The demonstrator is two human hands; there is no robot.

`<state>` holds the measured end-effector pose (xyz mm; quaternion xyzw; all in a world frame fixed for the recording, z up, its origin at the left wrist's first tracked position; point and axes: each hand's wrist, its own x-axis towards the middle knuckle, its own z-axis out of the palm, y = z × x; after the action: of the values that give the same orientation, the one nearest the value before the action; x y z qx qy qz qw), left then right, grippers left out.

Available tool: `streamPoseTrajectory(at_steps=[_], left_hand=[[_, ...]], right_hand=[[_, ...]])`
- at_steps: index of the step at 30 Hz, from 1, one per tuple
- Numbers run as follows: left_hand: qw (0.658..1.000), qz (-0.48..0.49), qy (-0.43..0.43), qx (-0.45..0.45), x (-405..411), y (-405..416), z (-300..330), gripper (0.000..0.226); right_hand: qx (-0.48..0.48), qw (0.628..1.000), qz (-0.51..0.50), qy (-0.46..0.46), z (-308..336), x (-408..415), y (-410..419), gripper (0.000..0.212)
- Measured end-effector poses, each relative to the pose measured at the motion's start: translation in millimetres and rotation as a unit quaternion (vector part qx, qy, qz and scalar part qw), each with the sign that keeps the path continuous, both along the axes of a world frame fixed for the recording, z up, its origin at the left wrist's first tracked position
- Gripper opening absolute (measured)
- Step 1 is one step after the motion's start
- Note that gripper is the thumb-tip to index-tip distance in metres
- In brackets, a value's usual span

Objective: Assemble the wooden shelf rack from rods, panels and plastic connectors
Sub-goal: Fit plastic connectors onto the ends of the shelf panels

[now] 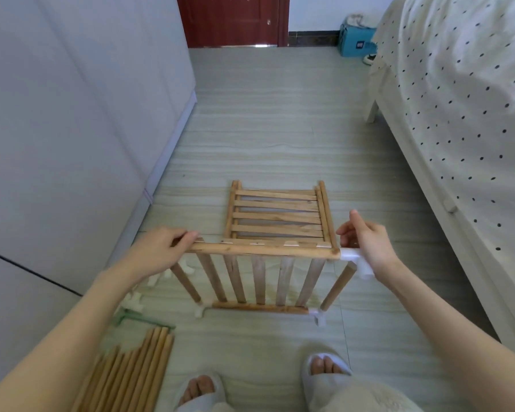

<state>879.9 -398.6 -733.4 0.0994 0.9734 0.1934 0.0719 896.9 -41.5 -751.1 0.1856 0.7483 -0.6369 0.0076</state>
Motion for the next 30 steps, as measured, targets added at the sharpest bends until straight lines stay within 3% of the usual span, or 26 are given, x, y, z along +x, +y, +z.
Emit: streamPoseTrajectory(at_steps=[2, 5, 9, 12, 13, 19, 24, 27, 30], left_hand=[[0.993, 0.012, -0.037, 0.114, 0, -10, 0, 0.034], [0.923, 0.063, -0.127, 0.358, -6, -17, 1, 0.029], [0.874, -0.013, -0.253, 0.415, -20, -22, -7, 0.039], [0.811, -0.016, -0.323, 0.488, -27, -25, -11, 0.043], [0.803, -0.018, -0.33, 0.495, -28, -26, -13, 0.042], [0.82, -0.027, -0.28, 0.498, -23, -26, -23, 0.037], [0.845, -0.009, -0.225, 0.484, -17, -23, -26, 0.038], [0.837, 0.013, -0.225, 0.498, -17, -24, -27, 0.04], [0.807, 0.058, -0.236, 0.538, -21, -21, -26, 0.039]], right_hand=[[-0.084, 0.996, -0.001, 0.001, -4, 1, -2, 0.051], [-0.198, 0.98, 0.009, -0.023, -8, -3, -2, 0.055], [-0.235, 0.968, 0.071, -0.051, -9, -15, 0, 0.059], [-0.241, 0.959, 0.139, -0.055, -11, -23, 4, 0.06], [-0.243, 0.954, 0.164, -0.063, -11, -25, 5, 0.065], [-0.253, 0.925, 0.246, -0.139, -9, -25, 9, 0.088], [-0.283, 0.919, 0.236, -0.139, -4, -22, 7, 0.092], [-0.305, 0.916, 0.224, -0.133, -3, -22, 3, 0.09], [-0.293, 0.927, 0.197, -0.124, -2, -27, 3, 0.09]])
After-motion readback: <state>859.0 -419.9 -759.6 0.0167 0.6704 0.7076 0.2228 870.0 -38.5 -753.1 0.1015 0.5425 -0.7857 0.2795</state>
